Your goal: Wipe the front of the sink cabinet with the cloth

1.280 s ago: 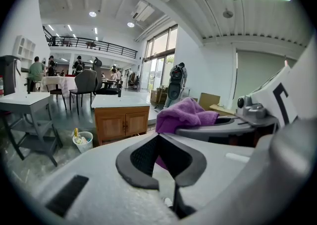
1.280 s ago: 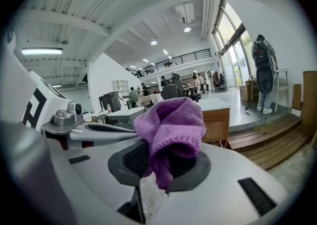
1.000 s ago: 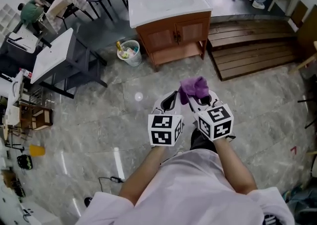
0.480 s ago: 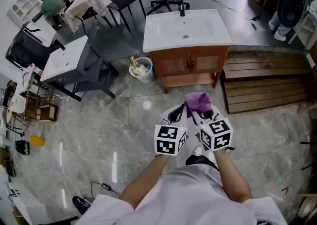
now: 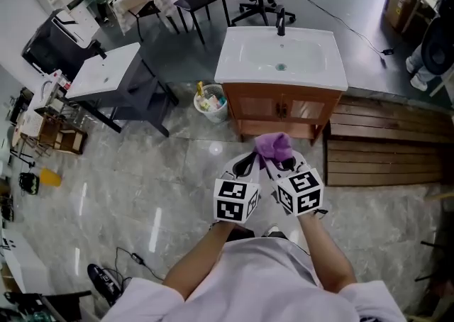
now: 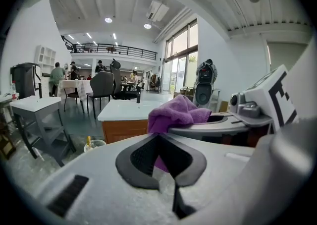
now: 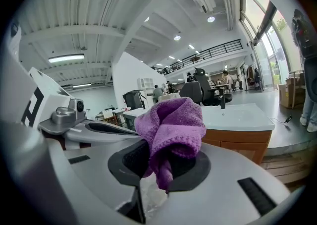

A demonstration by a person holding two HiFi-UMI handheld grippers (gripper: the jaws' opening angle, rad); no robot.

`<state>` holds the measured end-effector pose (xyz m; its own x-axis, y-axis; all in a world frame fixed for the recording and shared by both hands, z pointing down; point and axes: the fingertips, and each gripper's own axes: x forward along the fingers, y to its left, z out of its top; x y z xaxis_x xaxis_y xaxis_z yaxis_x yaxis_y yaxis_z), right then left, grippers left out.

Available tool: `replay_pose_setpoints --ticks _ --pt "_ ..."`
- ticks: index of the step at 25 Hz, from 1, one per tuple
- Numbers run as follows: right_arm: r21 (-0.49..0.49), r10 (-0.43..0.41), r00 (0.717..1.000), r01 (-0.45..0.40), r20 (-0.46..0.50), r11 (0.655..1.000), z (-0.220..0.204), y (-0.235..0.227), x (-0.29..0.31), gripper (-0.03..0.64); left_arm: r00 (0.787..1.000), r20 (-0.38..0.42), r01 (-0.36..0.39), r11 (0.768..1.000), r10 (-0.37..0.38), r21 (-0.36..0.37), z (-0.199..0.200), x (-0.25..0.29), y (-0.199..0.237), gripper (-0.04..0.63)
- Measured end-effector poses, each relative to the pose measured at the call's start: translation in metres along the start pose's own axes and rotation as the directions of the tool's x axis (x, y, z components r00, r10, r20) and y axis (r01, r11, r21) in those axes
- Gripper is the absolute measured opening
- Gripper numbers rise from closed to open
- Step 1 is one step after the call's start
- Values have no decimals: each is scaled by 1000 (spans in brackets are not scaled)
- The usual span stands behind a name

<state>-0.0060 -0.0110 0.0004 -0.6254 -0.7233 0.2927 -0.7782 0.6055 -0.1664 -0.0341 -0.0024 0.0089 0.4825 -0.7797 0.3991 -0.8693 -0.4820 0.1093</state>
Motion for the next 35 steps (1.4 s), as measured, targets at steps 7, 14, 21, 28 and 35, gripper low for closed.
replay_pose_setpoints --ticks 7,14,21,28,35 --pt "-53 63 998 -65 -29 996 11 1 50 72 998 28 -62 998 63 -23 10 16 43 6" --pt "-81 85 996 -87 -28 993 29 -3 124 72 995 54 -84 996 86 -37 21 45 108 6" --pt "-93 97 995 -100 -33 991 24 -20 202 72 993 60 -102 993 106 -52 13 88 177 6" --pt "-120 126 992 -129 -31 984 -3 -45 268 72 992 62 -104 992 109 -69 -23 144 224 6" --pt "-168 154 988 -155 -19 974 -44 -74 328 72 987 96 -124 991 129 -57 -62 203 269 6"
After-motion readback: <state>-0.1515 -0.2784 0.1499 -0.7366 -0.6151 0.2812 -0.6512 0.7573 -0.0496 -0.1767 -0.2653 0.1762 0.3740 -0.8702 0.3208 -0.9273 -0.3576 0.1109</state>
